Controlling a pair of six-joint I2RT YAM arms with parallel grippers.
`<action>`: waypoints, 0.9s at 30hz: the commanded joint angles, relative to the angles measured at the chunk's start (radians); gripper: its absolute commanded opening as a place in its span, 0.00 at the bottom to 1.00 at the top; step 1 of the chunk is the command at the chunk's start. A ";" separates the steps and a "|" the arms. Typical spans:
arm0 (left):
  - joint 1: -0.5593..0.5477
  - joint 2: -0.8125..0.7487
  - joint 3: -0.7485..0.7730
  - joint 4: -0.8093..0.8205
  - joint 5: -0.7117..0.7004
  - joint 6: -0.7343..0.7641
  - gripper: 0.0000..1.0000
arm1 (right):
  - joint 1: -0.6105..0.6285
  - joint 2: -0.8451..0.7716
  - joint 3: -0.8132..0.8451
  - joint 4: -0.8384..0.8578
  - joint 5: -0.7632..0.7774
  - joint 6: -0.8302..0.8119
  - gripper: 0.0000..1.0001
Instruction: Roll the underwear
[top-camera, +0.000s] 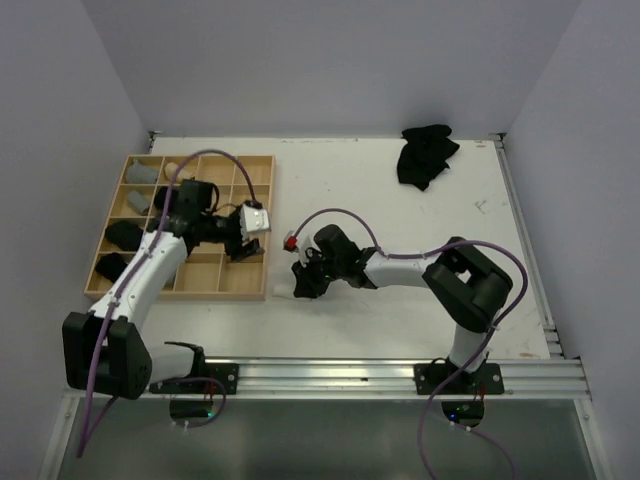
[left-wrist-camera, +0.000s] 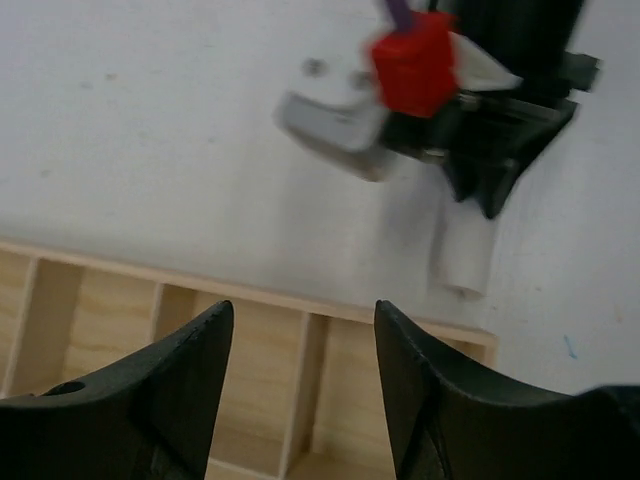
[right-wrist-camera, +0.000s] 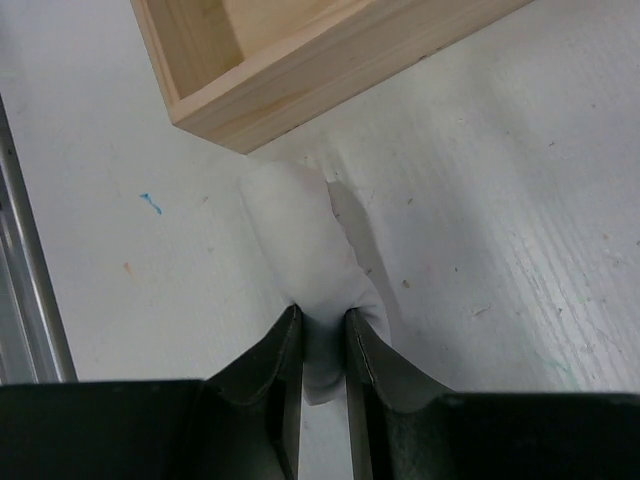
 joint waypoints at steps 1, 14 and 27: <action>-0.110 -0.090 -0.209 -0.058 -0.072 0.246 0.62 | -0.021 0.125 -0.068 -0.192 -0.022 0.045 0.07; -0.422 -0.042 -0.447 0.337 -0.283 0.160 0.66 | -0.065 0.210 -0.051 -0.171 -0.104 0.084 0.08; -0.502 0.135 -0.445 0.352 -0.332 0.188 0.59 | -0.094 0.299 -0.030 -0.171 -0.153 0.116 0.08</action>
